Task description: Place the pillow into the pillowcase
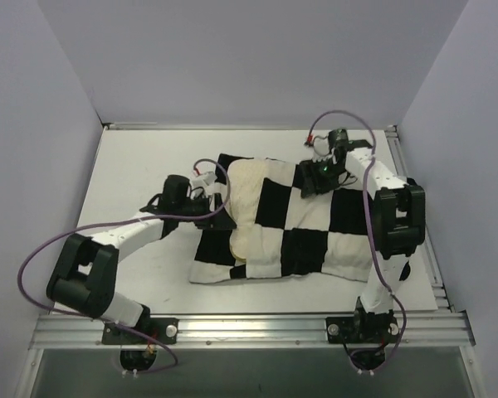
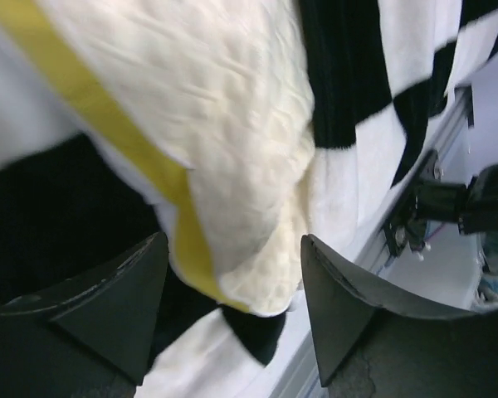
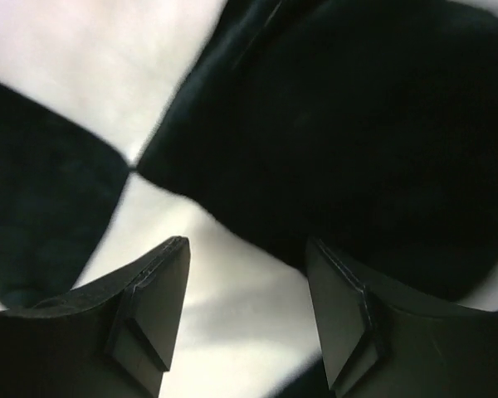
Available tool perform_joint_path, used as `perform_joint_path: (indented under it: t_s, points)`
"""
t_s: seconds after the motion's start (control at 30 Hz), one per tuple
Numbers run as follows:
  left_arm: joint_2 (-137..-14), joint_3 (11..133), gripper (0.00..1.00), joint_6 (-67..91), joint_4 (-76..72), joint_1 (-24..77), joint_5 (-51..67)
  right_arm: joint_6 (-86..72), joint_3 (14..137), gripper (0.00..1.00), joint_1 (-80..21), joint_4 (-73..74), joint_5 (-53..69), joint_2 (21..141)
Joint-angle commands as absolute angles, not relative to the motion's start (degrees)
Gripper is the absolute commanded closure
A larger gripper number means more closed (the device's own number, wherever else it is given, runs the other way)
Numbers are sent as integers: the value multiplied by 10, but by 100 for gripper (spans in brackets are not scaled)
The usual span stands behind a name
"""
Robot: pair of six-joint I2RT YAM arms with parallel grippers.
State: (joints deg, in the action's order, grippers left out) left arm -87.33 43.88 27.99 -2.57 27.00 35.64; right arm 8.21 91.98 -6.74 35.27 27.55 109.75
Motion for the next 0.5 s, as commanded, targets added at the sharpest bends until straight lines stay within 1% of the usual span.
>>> perform_joint_path:
  t_s: [0.0, 0.07, 0.1, 0.2, 0.23, 0.27, 0.3, 0.37, 0.4, 0.43, 0.47]
  points:
    - [-820, 488, 27, 202, 37, 176, 395, 157, 829, 42, -110, 392, 267, 1122]
    - [-838, 525, 25, 168, 62, 144, 375, 191, 758, 41, -141, 381, 285, 1102]
    - [-852, 569, 25, 155, 68, 143, 351, 203, 743, 41, -152, 381, 290, 1095]
    - [-927, 622, 22, 149, 71, 144, 345, 225, 715, 40, -177, 387, 305, 1079]
    - [-969, 650, 15, 158, 69, 146, 351, 227, 720, 40, -179, 390, 310, 1076]
    - [-989, 663, 13, 177, 65, 151, 359, 228, 729, 39, -181, 412, 315, 1072]
    - [-1009, 676, 10, 185, 64, 156, 370, 226, 770, 39, -179, 430, 329, 1072]
    - [-1046, 689, 9, 210, 42, 163, 395, 213, 820, 38, -166, 478, 347, 1073]
    - [-1055, 689, 9, 220, 34, 170, 404, 188, 870, 37, -158, 489, 372, 1073]
    - [-1072, 686, 11, 232, 9, 174, 415, 171, 902, 36, -150, 496, 386, 1073]
    - [-1080, 687, 17, 239, 9, 178, 432, 147, 932, 35, -144, 495, 392, 1077]
